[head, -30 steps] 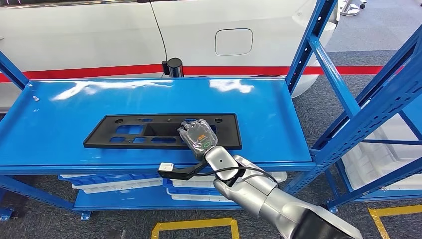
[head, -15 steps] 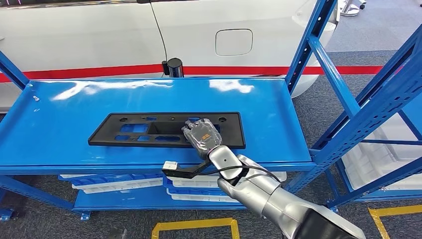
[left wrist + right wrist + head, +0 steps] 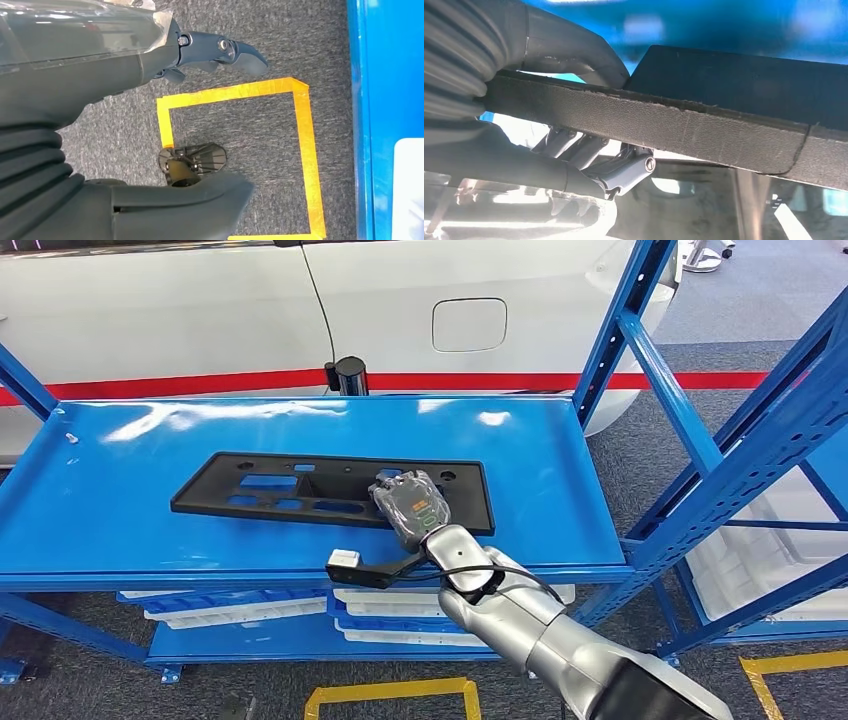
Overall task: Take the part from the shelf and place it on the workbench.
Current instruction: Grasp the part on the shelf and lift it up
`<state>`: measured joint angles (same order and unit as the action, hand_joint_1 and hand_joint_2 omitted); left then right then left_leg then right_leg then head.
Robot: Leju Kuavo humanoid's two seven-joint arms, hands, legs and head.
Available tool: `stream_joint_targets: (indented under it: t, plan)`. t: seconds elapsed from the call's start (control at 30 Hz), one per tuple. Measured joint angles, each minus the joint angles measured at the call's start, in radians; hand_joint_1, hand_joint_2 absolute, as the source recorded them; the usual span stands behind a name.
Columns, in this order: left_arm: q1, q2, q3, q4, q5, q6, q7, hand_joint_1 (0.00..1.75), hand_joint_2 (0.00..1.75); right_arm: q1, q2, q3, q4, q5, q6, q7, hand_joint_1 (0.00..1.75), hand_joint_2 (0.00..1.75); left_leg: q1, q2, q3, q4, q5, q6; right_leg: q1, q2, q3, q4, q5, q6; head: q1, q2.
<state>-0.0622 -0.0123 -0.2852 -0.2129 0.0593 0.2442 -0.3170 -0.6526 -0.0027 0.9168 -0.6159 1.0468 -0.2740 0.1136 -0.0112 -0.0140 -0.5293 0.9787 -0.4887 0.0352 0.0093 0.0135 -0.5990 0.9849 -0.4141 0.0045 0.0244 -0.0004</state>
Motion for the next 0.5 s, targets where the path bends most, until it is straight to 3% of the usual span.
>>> stream_joint_targets:
  t: [0.27,0.43,0.5]
  plan:
    - [0.0,0.001,0.0,0.0,0.015,0.009,0.007,0.0,1.75,0.011,0.002,-0.119,-0.108,-0.235,-0.02,-0.106,1.75,1.75,0.0,0.0,0.0,0.0,0.0,0.0,0.0,0.0,0.0,0.0,0.0,0.0,0.0,0.0]
    - [0.0,0.001,0.0,0.0,0.016,0.011,0.008,0.0,1.75,0.015,0.001,-0.135,-0.128,-0.283,-0.021,-0.13,1.75,1.75,0.0,0.0,0.0,0.0,0.0,0.0,0.0,0.0,-0.001,0.0,0.0,0.0,0.0,0.0]
    - [0.0,0.001,0.0,0.0,0.017,0.014,0.009,0.0,1.75,0.028,0.0,-0.164,-0.172,-0.386,-0.02,-0.175,1.75,1.75,0.0,0.0,-0.001,0.0,0.0,0.0,0.0,0.0,-0.001,0.0,0.0,0.0,0.0,0.0]
